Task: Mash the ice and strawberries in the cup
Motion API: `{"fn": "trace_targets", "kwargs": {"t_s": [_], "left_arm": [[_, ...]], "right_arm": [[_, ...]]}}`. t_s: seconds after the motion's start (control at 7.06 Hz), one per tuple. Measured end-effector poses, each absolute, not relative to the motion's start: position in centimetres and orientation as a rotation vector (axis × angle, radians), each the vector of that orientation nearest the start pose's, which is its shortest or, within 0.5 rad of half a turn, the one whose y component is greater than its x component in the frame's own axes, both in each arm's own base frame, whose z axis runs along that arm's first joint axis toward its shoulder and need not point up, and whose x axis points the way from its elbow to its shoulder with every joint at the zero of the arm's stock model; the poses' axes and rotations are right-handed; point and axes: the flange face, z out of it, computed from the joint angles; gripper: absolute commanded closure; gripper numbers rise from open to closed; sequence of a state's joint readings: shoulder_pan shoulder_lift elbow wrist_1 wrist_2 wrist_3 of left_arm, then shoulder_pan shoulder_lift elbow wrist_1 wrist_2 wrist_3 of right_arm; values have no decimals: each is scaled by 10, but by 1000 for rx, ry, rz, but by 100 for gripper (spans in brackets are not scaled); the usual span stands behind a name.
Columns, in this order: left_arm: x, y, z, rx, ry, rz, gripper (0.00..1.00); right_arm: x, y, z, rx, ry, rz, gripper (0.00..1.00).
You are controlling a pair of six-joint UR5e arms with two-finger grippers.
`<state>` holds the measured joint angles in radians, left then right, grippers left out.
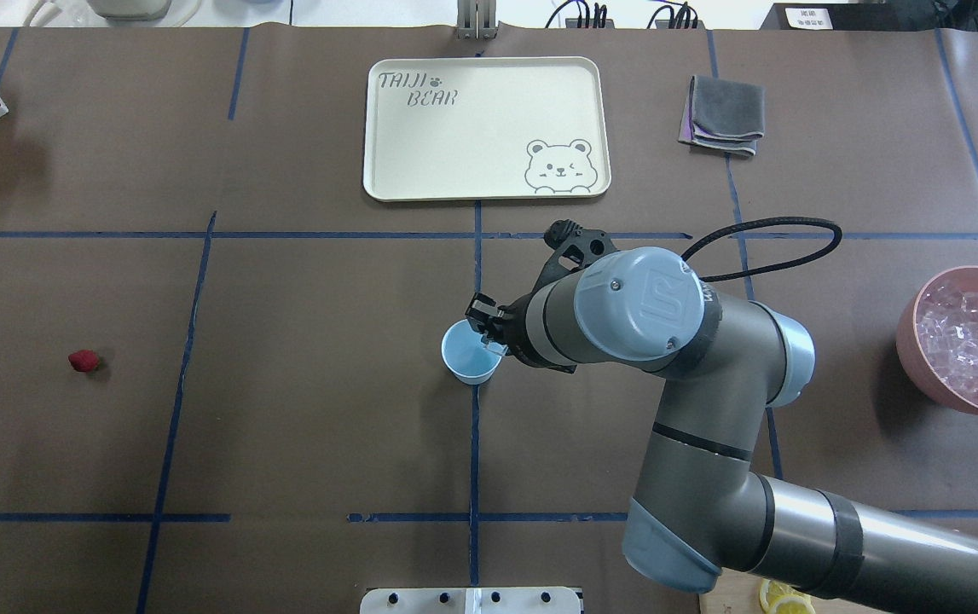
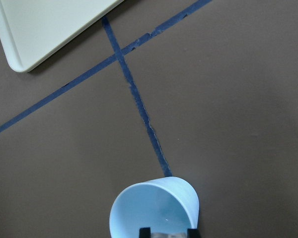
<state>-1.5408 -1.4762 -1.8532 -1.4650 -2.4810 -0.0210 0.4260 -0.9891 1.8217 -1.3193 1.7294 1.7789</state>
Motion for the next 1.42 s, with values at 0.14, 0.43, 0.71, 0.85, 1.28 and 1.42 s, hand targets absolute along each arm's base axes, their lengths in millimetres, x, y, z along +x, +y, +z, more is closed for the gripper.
{"fn": "trace_targets", "kwargs": {"t_s": [0.14,0.43,0.71,0.85,1.28,1.42], "left_arm": [[-40,-451,564,55,913,48,0],[-39,-451,561,58,914,54,0],[-37,-451,562,54,910,53,0],[-35,-454,559,52,907,51,0],[7,-459,533,24,907,61,0],[39,-456,513,15,895,56,0]], "right_arm": [[-535,-369,183,-19,-1099,485,79],[-545,-371,179,-17,-1093,483,18],[-550,-370,176,-10,-1092,482,1],[-553,-369,176,-1,-1088,486,1],[-526,-380,171,18,-1097,515,1],[-484,-396,179,5,-1089,527,1]]}}
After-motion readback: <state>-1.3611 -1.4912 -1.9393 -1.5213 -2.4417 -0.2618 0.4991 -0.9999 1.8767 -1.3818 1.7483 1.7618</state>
